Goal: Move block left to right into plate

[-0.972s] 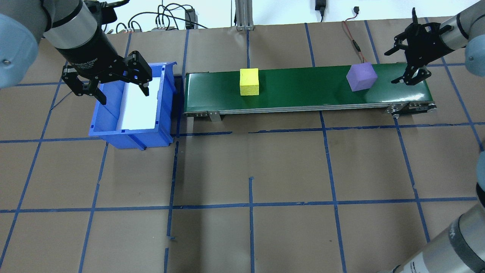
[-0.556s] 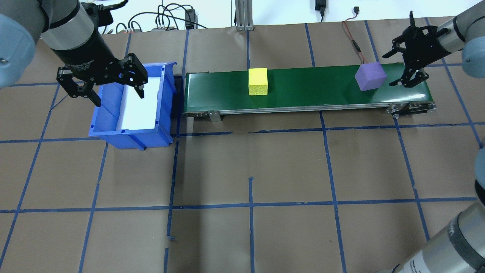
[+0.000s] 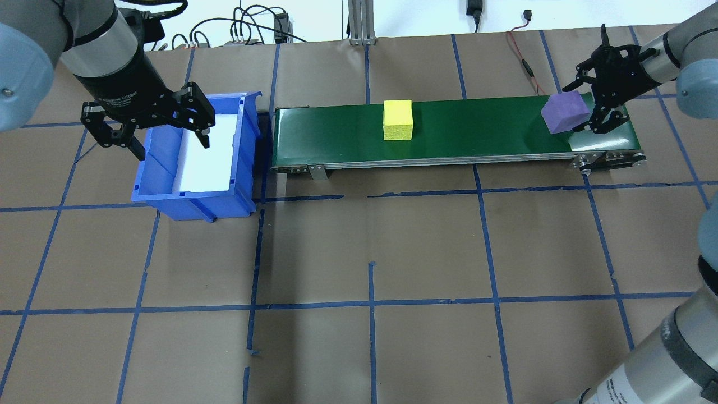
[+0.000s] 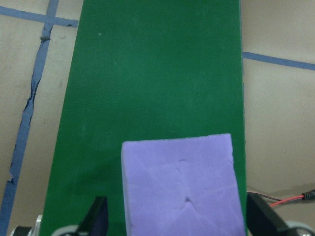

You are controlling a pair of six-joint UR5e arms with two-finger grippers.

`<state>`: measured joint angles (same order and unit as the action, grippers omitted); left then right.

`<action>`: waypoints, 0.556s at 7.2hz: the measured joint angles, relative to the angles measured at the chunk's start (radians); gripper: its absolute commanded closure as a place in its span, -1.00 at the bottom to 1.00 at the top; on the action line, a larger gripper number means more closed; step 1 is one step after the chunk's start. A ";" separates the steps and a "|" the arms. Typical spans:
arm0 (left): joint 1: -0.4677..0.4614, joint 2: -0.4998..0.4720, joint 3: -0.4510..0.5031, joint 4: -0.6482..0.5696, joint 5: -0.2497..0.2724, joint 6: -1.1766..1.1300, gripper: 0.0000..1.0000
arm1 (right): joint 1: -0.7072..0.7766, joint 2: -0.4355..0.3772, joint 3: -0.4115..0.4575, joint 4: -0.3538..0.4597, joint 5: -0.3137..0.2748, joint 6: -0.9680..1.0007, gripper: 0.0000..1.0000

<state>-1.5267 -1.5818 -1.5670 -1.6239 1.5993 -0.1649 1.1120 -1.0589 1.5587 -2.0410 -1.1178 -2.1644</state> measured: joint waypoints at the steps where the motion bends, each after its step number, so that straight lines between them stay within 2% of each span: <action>1: -0.002 -0.001 0.001 0.003 0.001 0.001 -1.00 | -0.001 -0.009 0.002 0.002 -0.003 0.001 0.66; 2: -0.006 0.000 0.004 0.005 0.001 0.002 -1.00 | -0.002 -0.029 0.005 0.003 -0.014 0.001 0.81; 4: -0.011 0.000 0.003 0.018 -0.004 0.008 -1.00 | -0.006 -0.055 0.007 0.004 -0.055 0.003 0.86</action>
<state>-1.5375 -1.5815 -1.5643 -1.6063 1.5954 -0.1573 1.1064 -1.1143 1.5653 -2.0366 -1.1728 -2.1611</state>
